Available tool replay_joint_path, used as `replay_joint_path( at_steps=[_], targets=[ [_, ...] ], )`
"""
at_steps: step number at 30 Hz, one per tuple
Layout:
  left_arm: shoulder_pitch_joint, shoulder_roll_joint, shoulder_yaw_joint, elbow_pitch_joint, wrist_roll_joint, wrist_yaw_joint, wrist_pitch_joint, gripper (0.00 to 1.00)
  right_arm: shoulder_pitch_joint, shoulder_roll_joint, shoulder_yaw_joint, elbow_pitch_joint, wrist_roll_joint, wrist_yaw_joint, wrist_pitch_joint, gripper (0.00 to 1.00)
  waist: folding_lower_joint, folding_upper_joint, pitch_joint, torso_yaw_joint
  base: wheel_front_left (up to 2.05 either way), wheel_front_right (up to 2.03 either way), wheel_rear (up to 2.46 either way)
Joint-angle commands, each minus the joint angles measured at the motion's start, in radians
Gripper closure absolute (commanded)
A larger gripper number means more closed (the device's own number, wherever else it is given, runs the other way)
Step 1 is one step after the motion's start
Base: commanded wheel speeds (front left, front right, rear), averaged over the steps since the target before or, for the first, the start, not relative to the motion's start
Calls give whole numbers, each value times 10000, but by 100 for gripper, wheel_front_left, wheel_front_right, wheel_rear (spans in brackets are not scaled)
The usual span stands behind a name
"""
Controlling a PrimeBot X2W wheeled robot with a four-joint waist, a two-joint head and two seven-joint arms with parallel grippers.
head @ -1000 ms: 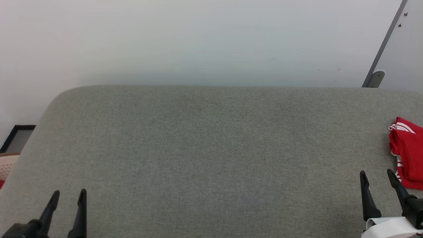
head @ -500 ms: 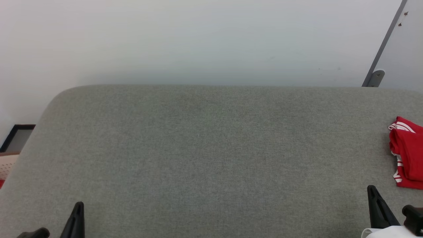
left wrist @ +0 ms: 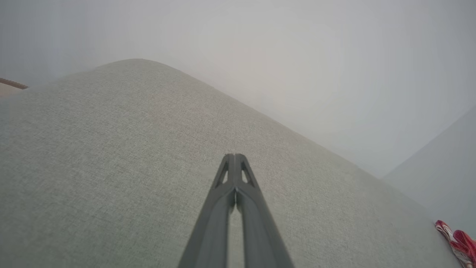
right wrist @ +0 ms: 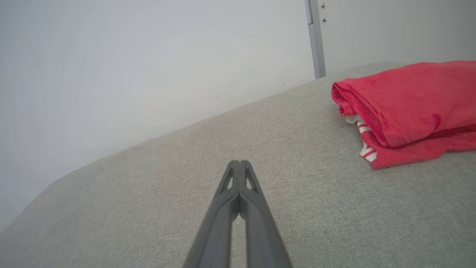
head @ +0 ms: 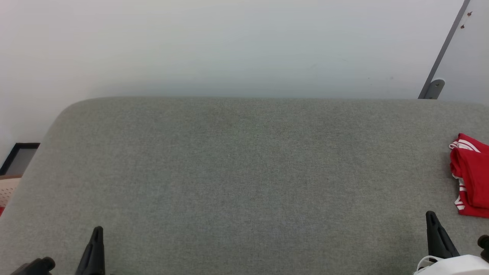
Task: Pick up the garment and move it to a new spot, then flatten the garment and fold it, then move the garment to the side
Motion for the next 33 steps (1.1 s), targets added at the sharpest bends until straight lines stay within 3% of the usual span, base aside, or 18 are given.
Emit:
replay_joint_path(
  at_steps=[1,33],
  targets=[
    [-272,62,73,-96,-318,-10,55,100,-295,-19,-43,-182,375,-3,71,100,0,-1,4,-1,0,0,0],
    [-942,-684,122,55,-3908,-24,1152,100,-601,253,-105,-273,4830,-7,1138,100,0,-1,115,-38,0,0,0]
  ],
)
